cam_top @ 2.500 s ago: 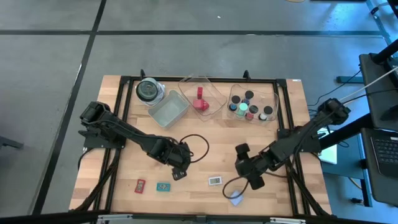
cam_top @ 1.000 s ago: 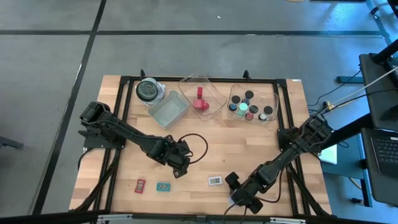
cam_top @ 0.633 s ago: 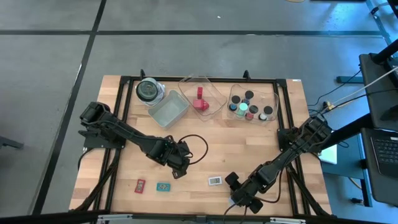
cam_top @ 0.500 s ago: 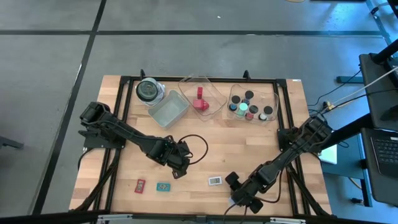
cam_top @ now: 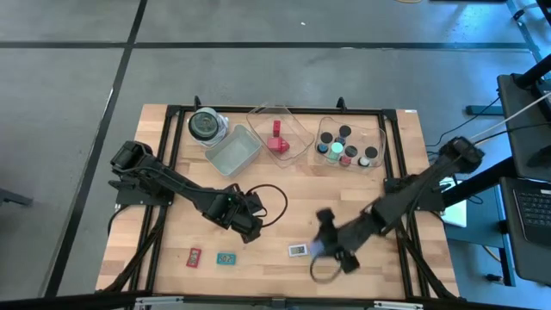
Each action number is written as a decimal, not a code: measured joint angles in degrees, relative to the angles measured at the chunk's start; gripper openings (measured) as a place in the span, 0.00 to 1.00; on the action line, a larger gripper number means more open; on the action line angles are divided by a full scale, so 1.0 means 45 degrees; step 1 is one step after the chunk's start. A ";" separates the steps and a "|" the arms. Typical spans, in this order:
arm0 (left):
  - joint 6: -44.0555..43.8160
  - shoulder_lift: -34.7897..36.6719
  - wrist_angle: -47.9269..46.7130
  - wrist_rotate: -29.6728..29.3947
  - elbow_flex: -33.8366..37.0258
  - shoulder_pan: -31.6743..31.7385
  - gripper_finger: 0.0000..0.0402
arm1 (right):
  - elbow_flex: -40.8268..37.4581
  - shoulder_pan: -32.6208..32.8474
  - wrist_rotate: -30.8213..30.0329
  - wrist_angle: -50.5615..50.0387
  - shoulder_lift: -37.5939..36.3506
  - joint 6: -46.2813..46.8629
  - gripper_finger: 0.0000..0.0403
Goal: Pick & Place Office items
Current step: Put the purple charger adapter into the left transparent bin
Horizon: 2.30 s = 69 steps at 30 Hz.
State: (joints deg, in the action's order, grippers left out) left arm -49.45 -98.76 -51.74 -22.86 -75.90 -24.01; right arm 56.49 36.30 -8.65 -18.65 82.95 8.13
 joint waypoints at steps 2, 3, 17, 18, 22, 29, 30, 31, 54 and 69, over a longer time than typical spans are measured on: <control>0.0224 0.0000 0.0003 -0.0408 0.0000 0.0000 0.65 | 0.0000 -0.0590 -0.1012 -0.0359 -0.0747 -0.0445 0.52; 0.0322 0.0000 -0.0004 -0.0615 0.0000 0.0000 0.65 | 0.0000 -0.0903 -0.1468 -0.0647 -0.1108 -0.0722 0.52; 0.0482 0.0000 -0.1453 -0.2393 -0.0005 0.0029 0.65 | 0.0000 -0.7845 -0.2214 -0.0275 -0.2230 -0.4000 0.53; 0.0482 0.0000 -0.1504 -0.2398 -0.0005 0.0029 0.65 | 0.0000 -0.8258 -0.2218 0.0091 -0.2064 -0.4033 0.53; 0.0462 0.0000 -0.1685 -0.2400 -0.0005 0.0029 0.65 | 0.0000 -0.9869 -0.2196 0.1617 -0.1170 -0.3459 0.53; 0.0452 0.0000 -0.2024 -0.2398 -0.0005 0.0029 0.65 | 0.0000 -1.1945 -0.1890 0.3577 0.1126 -0.1305 0.53; 0.0452 0.0000 -0.2089 -0.2403 -0.0005 0.0029 0.65 | 0.0000 -1.2178 -0.1762 0.3723 0.1442 -0.0973 0.53; 0.0448 0.0000 -0.2162 -0.2398 -0.0005 0.0029 0.65 | 0.0000 -1.2399 -0.1576 0.3821 0.1712 -0.0644 0.53; 0.0151 0.0000 -0.2827 -0.2704 -0.0005 0.0029 0.65 | 0.1472 -1.3388 0.1793 0.2030 0.4287 0.0646 0.53; 0.0151 0.0000 -0.2848 -0.2701 -0.0005 0.0029 0.65 | 0.1491 -1.3018 0.1837 0.2015 0.4277 -0.2350 0.53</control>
State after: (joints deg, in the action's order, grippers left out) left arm -48.77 -98.76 -64.55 -35.01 -75.92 -23.88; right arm 63.20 -22.28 -0.38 -9.58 102.19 -2.45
